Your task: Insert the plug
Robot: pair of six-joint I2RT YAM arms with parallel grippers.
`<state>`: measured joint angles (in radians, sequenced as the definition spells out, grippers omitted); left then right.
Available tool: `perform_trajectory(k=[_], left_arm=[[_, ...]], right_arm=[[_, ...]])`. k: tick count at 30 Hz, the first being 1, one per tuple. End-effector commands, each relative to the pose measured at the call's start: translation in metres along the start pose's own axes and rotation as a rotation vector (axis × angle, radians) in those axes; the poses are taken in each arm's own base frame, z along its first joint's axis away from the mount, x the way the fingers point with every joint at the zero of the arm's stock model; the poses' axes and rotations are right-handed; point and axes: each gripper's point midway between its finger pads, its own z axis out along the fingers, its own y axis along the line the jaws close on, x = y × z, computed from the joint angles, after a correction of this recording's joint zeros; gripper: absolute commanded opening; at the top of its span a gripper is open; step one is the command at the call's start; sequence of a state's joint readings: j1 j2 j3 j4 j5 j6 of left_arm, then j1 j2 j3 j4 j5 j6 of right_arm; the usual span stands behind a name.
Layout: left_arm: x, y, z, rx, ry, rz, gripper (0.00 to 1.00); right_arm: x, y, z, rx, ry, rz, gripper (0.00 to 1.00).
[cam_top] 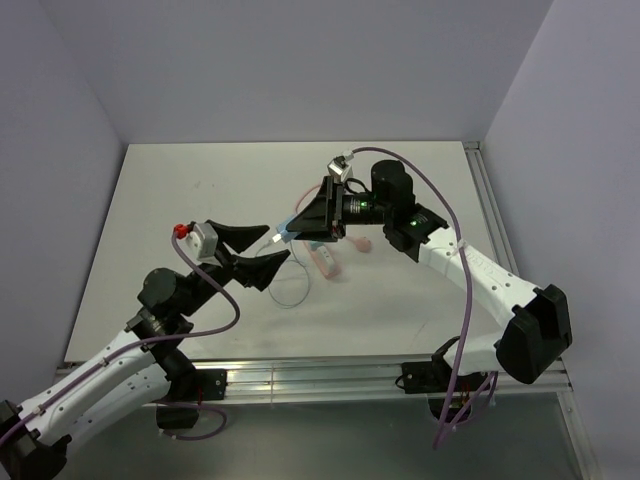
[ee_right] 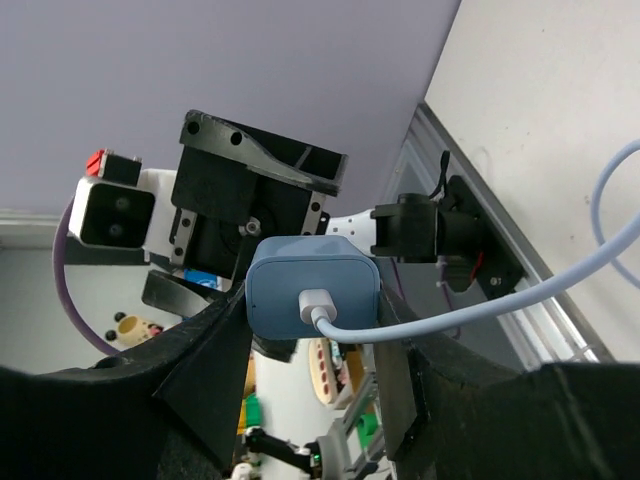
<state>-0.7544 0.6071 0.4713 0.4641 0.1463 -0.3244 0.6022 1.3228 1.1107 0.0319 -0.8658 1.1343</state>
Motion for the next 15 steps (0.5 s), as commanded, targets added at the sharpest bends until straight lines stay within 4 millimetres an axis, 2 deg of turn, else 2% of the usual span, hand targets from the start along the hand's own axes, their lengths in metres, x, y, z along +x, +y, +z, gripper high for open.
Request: perform_trajectory(k=[1, 3, 13, 15], left_arm=[[-0.019, -0.012, 0.008, 0.067, -0.051, 0.079, 0.80], [-0.017, -0.009, 0.012, 0.057, -0.031, 0.088, 0.74], [-0.024, -0.012, 0.017, 0.067, -0.050, 0.090, 0.56], [-0.023, -0.012, 0.017, 0.069, -0.046, 0.086, 0.46]], right_arm=[[0.002, 0.031, 0.002, -0.082, 0.021, -0.009, 0.00], [0.002, 0.036, 0.002, -0.091, 0.018, -0.010, 0.00], [0.014, 0.037, 0.009, -0.093, 0.056, -0.020, 0.00], [0.016, 0.038, 0.010, -0.094, 0.060, -0.026, 0.00]])
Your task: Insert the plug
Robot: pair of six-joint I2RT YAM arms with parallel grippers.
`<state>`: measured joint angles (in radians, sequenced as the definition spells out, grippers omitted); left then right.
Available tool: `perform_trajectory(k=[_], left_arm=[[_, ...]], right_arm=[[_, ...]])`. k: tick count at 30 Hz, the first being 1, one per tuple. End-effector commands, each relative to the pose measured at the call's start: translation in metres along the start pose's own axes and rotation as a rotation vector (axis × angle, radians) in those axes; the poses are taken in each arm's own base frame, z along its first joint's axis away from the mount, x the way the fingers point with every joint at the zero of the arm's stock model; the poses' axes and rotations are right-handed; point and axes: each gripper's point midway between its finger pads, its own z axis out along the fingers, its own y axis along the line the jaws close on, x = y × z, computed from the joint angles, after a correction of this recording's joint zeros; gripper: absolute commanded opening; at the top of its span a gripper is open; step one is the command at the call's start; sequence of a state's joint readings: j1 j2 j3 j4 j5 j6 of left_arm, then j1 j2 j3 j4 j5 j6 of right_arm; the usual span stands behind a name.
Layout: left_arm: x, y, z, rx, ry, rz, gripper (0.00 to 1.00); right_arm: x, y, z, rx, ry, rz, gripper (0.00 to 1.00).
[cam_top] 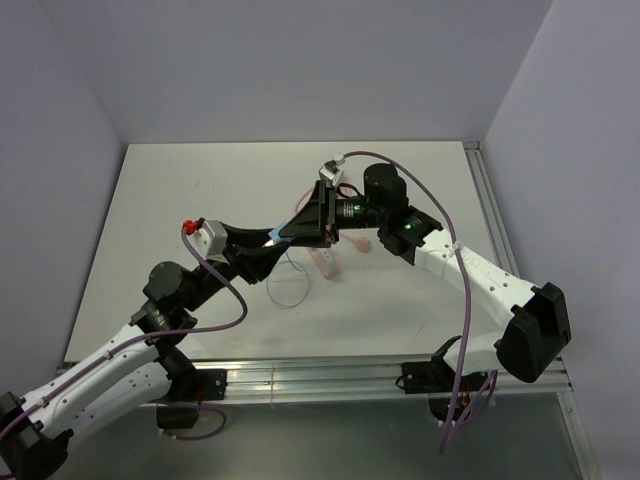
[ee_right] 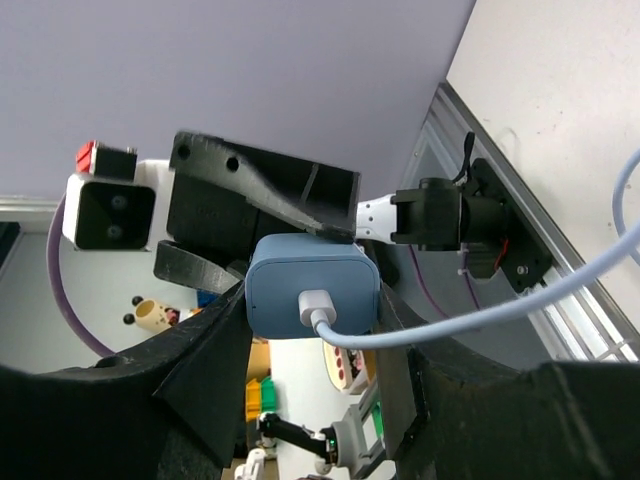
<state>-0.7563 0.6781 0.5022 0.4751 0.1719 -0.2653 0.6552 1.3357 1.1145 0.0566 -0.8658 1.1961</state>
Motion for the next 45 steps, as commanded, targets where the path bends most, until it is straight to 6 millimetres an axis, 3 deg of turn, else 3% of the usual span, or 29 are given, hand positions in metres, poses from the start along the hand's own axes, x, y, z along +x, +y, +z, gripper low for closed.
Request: perform_trajectory(k=[1, 4, 5, 9, 12, 19, 21, 28, 37, 41, 45], left_arm=[[-0.030, -0.013, 0.006, 0.056, -0.077, 0.034, 0.41], [-0.027, -0.016, 0.007, 0.076, -0.050, 0.035, 0.15], [-0.026, -0.016, 0.007, 0.074, -0.040, 0.033, 0.00], [-0.029, -0.018, 0.002, 0.081, -0.049, 0.033, 0.00], [-0.034, -0.019, -0.003, 0.074, -0.066, 0.021, 0.00], [-0.039, -0.016, -0.003, 0.030, -0.048, -0.042, 0.00], [-0.035, -0.013, -0.001, 0.003, -0.012, -0.083, 0.00], [-0.046, -0.019, -0.006, 0.012, -0.037, -0.138, 0.00], [-0.061, -0.015, -0.013, -0.024, -0.088, -0.155, 0.00], [-0.062, 0.002, -0.011, -0.141, -0.080, -0.222, 0.00], [-0.060, 0.016, -0.012, -0.277, 0.018, -0.303, 0.00]], right_arm=[[0.004, 0.030, 0.001, -0.075, 0.023, -0.073, 0.00], [0.006, 0.032, 0.003, -0.080, 0.031, -0.085, 0.03], [0.006, 0.032, 0.003, -0.080, 0.030, -0.101, 0.08], [0.005, 0.027, 0.003, -0.054, 0.022, -0.124, 0.41], [0.004, 0.024, 0.004, -0.047, 0.023, -0.130, 0.50], [0.008, 0.025, 0.002, -0.061, 0.043, -0.163, 0.51], [0.011, 0.023, -0.001, -0.045, 0.049, -0.178, 0.54], [0.018, 0.011, -0.007, -0.013, 0.045, -0.207, 0.62], [0.020, 0.020, -0.008, -0.041, 0.053, -0.216, 0.72], [0.024, 0.028, -0.014, -0.052, 0.059, -0.270, 0.72], [0.033, 0.040, -0.028, -0.074, 0.049, -0.433, 0.70]])
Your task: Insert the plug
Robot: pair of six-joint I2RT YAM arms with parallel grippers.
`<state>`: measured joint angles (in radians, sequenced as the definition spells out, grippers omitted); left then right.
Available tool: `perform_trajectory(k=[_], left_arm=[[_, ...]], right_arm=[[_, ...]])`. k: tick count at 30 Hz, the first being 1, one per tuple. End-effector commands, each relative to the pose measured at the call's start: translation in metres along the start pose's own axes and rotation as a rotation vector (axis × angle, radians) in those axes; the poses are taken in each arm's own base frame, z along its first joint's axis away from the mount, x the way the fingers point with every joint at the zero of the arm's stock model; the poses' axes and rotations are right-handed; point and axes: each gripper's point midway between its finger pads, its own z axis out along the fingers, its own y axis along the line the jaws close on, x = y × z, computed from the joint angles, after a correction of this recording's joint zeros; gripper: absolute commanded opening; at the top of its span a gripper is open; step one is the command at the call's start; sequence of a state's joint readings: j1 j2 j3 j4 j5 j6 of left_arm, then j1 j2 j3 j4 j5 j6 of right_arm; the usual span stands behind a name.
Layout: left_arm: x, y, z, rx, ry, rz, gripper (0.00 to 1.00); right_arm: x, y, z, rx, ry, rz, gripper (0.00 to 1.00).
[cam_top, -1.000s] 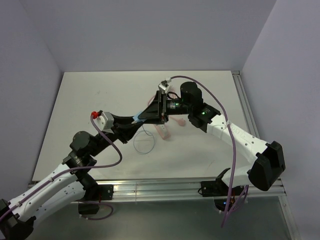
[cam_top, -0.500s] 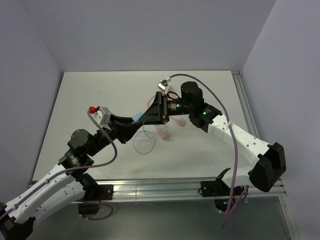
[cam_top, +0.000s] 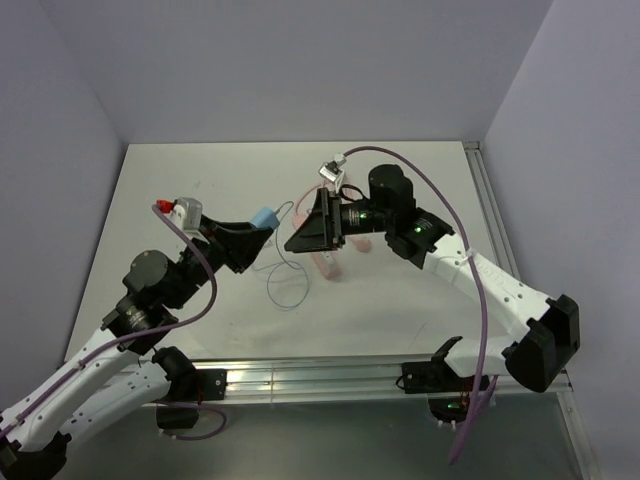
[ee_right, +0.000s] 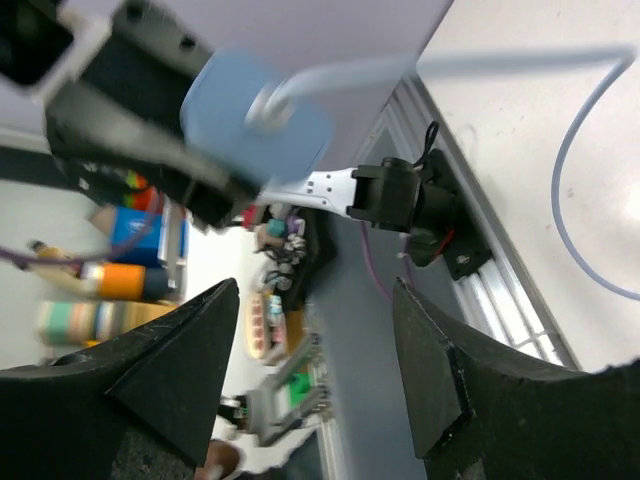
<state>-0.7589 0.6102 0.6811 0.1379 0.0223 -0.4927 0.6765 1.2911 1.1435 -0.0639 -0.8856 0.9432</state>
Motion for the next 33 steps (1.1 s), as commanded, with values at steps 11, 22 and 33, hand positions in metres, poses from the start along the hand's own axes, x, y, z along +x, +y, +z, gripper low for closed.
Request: perform_trajectory(k=[11, 22, 33], left_arm=[[-0.020, -0.049, -0.025, 0.114, 0.142, -0.165, 0.00], [-0.027, -0.076, -0.041, 0.233, 0.163, -0.214, 0.00], [-0.022, -0.099, -0.042, 0.363, 0.199, -0.300, 0.00]], right_arm=[[-0.029, 0.061, -0.064, 0.139, -0.264, -0.600, 0.66], [-0.024, 0.056, -0.046, 0.036, -0.229, -0.592, 0.66], [-0.003, 0.076, -0.036, -0.203, -0.126, -0.668, 0.67]])
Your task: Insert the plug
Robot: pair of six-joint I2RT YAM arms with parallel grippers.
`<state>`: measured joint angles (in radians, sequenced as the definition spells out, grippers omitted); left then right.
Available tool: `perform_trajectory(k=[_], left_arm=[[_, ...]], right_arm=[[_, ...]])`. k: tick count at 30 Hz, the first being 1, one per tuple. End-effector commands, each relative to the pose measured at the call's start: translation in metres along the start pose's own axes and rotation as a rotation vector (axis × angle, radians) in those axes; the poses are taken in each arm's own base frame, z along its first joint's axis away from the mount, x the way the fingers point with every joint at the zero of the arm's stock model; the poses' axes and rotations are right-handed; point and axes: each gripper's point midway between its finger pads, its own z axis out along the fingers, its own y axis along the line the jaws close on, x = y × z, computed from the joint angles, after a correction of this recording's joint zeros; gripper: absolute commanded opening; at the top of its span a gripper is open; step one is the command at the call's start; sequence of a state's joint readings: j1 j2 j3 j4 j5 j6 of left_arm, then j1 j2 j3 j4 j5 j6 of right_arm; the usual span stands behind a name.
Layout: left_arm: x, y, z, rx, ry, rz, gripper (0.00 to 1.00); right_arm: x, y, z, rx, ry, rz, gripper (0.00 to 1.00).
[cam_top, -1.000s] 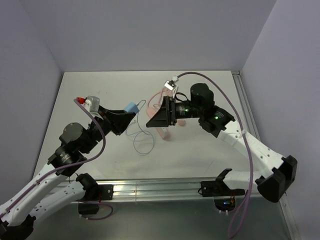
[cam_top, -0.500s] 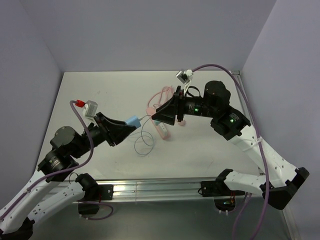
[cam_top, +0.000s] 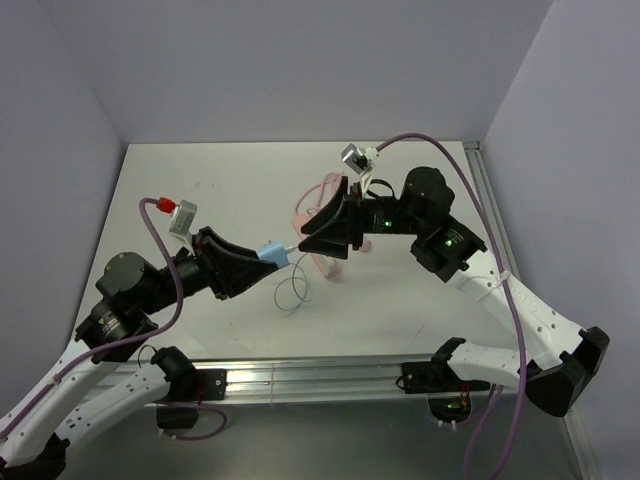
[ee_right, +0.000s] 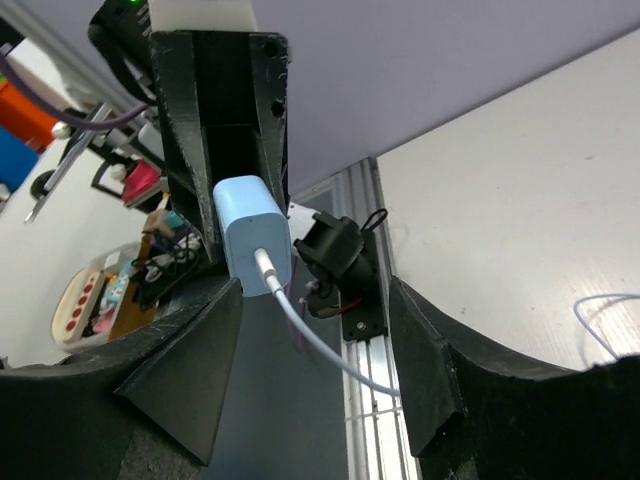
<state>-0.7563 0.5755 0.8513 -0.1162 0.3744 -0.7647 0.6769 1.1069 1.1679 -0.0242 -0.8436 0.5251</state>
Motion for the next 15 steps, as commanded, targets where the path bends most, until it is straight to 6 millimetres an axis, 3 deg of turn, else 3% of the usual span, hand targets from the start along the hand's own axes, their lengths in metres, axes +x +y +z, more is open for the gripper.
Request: perform_trajectory(k=[1, 15], left_arm=[[-0.011, -0.026, 0.000, 0.113, -0.027, -0.007, 0.00], [-0.011, -0.024, 0.011, 0.139, -0.028, -0.019, 0.00]], right_arm=[[-0.004, 0.021, 0.004, -0.143, -0.005, -0.064, 0.67], [0.002, 0.055, 0.014, -0.310, 0.009, -0.047, 0.60]])
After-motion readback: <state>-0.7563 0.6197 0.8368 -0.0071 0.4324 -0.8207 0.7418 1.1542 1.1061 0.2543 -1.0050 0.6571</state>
